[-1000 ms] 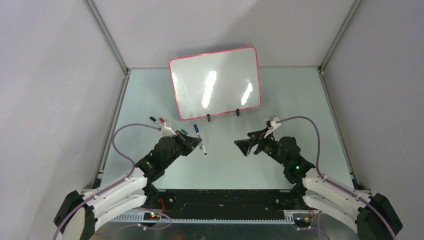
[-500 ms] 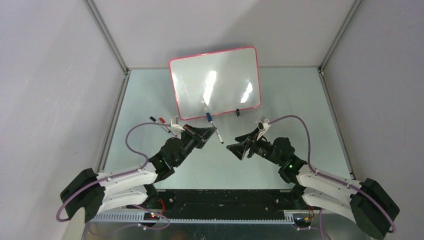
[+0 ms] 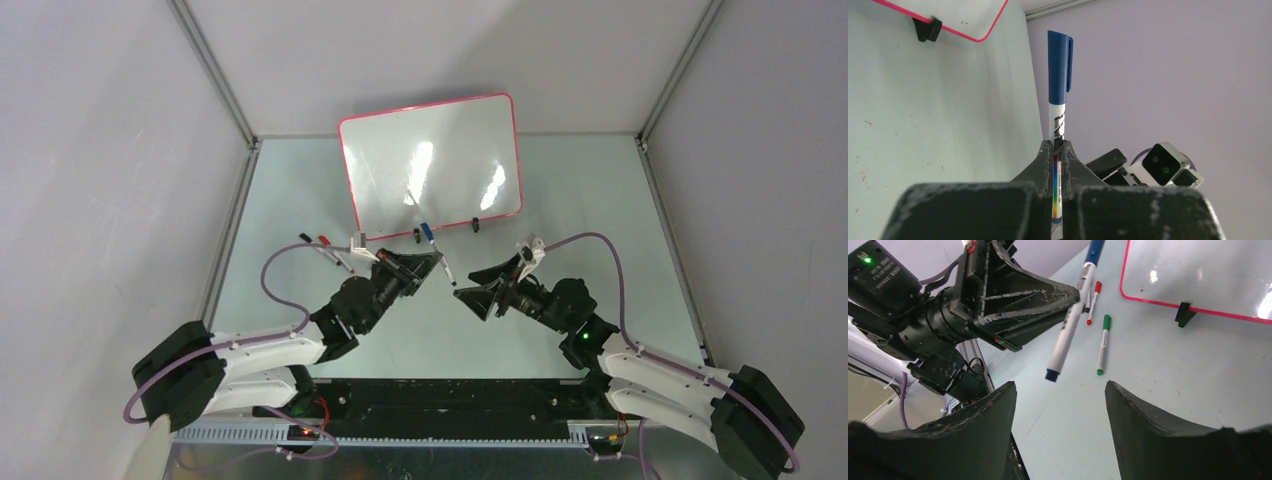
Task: Write a sentence on the whiteboard
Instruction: Open the whiteboard marker at the center of the board.
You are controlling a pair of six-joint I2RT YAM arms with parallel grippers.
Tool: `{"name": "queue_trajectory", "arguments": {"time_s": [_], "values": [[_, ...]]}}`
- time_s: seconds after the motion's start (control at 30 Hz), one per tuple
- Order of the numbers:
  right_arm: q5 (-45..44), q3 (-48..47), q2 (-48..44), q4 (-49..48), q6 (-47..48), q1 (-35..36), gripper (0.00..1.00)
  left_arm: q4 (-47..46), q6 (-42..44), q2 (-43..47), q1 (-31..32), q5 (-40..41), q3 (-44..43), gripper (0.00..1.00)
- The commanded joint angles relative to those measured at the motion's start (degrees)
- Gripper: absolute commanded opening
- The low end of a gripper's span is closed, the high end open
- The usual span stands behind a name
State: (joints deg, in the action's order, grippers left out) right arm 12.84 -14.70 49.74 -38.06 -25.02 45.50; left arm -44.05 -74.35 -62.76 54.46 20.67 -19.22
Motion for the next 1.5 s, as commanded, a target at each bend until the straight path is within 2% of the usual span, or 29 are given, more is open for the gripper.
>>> {"name": "queue_trajectory", "arguments": {"time_s": [0.0,0.03,0.27,0.37,0.47,0.5,0.57,0.63,0.7,0.73,0.77,0.83,0.9,1.0,1.1,1.27,1.37,1.47], "values": [[-1.6,-0.9,-1.3,-2.3,0.3,0.4,0.68,-4.6,1.3,-3.0,1.3,1.3,-3.1,0.00],[-1.9,-0.9,-1.1,-2.3,0.2,0.5,0.66,-5.6,1.0,-4.1,1.5,1.1,-3.6,0.00],[-2.8,-0.9,0.1,-2.9,-0.1,0.6,0.42,-10.9,0.0,-10.0,3.7,0.2,-5.5,0.00],[-3.7,-0.9,-0.1,-2.3,0.2,0.6,0.27,-12.5,-0.4,-10.9,4.1,0.3,-5.4,0.00],[-5.1,-0.9,-1.2,-1.1,0.6,0.6,0.18,-12.8,-0.4,-10.9,4.2,0.3,-5.2,0.00],[-5.9,-0.9,-1.4,-0.5,0.8,0.6,0.09,-12.7,-0.4,-10.8,4.2,0.4,-5.1,0.00],[-6.8,-1.0,-2.2,0.4,1.1,0.6,0.00,-12.4,-0.5,-10.5,4.2,0.3,-5.0,0.01],[-7.1,-0.9,-3.1,1.0,1.3,0.6,0.00,-11.8,-0.6,-10.0,4.3,0.6,-4.7,0.06],[-7.0,-0.9,-3.4,1.5,1.6,0.6,0.00,-10.2,-0.9,-8.4,4.3,1.8,-4.1,0.29],[-7.0,-0.9,-3.5,1.7,1.8,0.6,0.00,-8.4,-0.9,-7.7,4.3,2.4,-3.7,0.50],[-6.7,-0.9,-3.6,1.7,1.9,0.6,0.00,-7.1,-0.7,-6.0,4.2,3.7,-3.6,0.66],[-6.1,-0.9,-3.7,1.9,2.2,0.5,0.00,1.6,1.1,-2.2,3.9,5.5,-4.1,0.79],[-5.4,-0.9,-3.7,1.9,2.6,0.5,0.00,10.7,3.4,2.0,3.3,7.4,-5.8,0.84],[-3.4,-1.0,-3.7,2.1,3.4,0.4,0.00,20.6,8.1,7.0,2.2,10.1,-9.1,0.86],[-1.5,-1.4,-3.7,2.5,4.1,0.2,0.00,28.5,10.8,10.6,0.0,8.9,-11.2,0.85],[2.5,-2.2,-3.8,4.0,5.4,-0.1,0.00,34.8,14.4,10.1,-7.8,-3.8,-14.7,0.77],[4.0,-2.3,-3.8,4.4,5.7,-0.5,0.00,37.4,18.4,8.6,-10.1,-11.4,-16.9,0.73],[4.6,-2.3,-3.9,4.4,5.6,-0.9,0.00,38.8,20.4,7.0,-10.8,-14.7,-18.1,0.71]]}}
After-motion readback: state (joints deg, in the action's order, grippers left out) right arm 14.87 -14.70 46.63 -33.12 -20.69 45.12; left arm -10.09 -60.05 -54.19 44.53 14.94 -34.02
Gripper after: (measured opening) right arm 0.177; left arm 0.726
